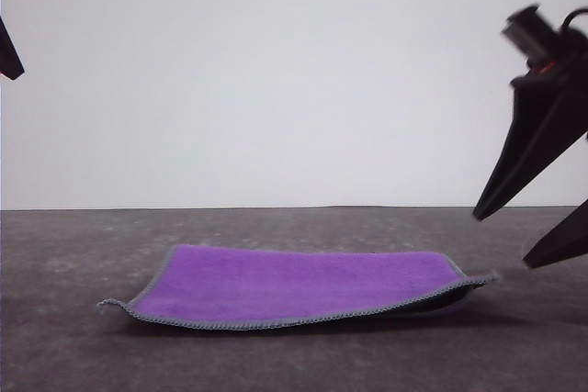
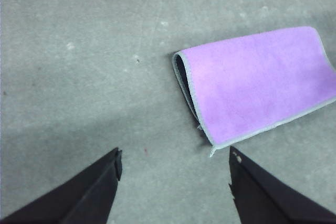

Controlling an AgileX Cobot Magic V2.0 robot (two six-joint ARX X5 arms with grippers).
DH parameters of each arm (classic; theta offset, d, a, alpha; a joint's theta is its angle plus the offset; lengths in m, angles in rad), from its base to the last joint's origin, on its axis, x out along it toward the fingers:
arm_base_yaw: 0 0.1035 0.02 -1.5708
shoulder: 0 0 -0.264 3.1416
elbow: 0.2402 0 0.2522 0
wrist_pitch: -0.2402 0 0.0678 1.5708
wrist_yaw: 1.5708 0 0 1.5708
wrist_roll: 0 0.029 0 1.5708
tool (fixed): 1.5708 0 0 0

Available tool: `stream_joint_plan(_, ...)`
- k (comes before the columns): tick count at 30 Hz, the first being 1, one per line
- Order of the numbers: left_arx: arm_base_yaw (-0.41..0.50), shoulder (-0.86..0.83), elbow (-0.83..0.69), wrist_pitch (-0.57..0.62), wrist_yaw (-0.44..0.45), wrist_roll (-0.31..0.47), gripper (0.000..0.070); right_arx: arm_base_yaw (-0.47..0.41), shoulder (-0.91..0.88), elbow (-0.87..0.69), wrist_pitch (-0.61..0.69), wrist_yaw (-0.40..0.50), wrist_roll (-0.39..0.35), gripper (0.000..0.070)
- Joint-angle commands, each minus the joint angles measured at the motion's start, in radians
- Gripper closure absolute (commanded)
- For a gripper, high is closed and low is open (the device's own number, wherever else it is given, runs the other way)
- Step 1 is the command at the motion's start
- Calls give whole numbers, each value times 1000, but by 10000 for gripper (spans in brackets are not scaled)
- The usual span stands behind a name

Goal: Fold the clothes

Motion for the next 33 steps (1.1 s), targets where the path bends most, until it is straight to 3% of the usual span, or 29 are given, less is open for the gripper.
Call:
stream_joint_plan(1,-4,5,2,8,-5,23,306,2,40,2,26,-5,28,410)
stream_joint_plan(10,-4,5,2,4,-4,29,306,3,217,2,178,-51,68,410)
stream_joint_plan(19,-4,5,2,5,-4,29,307,5,350,2,419,-105,176,421)
stream_joint_plan(25,-4,5,2,5,-5,29,307,9,375,2,447,-98,182,686)
stream_joint_plan(33,-4,5,2,4,-5,29,307,36,359,28,464,-128,175,700)
